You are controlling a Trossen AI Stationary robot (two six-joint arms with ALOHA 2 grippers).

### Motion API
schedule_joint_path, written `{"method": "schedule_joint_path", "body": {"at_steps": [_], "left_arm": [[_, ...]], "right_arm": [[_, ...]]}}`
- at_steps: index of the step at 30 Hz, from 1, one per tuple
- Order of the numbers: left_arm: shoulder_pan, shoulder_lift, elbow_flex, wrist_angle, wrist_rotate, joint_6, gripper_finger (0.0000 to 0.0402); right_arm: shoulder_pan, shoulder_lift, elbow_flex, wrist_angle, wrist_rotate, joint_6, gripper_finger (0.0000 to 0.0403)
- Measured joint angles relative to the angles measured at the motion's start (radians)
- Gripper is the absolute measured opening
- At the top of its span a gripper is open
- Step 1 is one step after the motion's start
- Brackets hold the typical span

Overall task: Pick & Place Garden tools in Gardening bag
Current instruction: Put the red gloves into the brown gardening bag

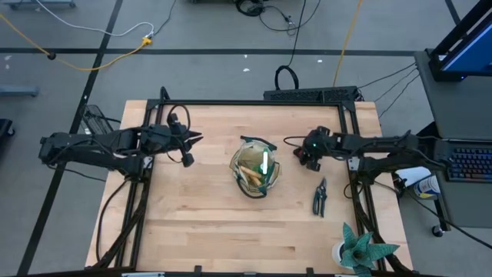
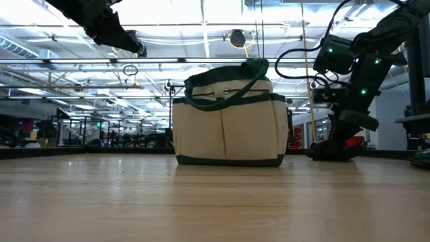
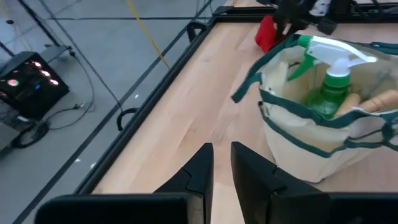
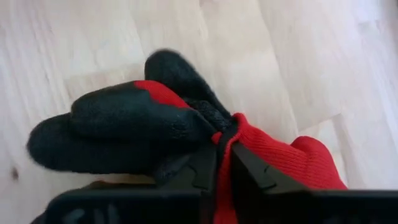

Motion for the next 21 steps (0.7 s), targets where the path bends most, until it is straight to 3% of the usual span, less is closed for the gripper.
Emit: {"method": "schedule_joint_path", "body": {"at_steps": [5,12,17,21], "left_arm": [[-0.001,0.0,0.0,0.0,0.06,0.0,0.006],[-0.001,0.0,0.0,0.0,0.087,0.0,0.006],[-0.001,0.0,0.0,0.002,0.083,0.0,0.006],[-0.001,0.001,0.0,0.006,0.081,0.001,0.006]], "right_arm": [[0.054,-0.104,0.004,0.032,0.006,0.085,0.001],[0.141,-0.324,0.049,0.13,0.101,0.156,0.0013],[0.177,-0.41,0.05,0.479,0.102,0.249,0.0012],[0.198,-0.382,0.051,0.819,-0.037,0.272,0.0012]]}}
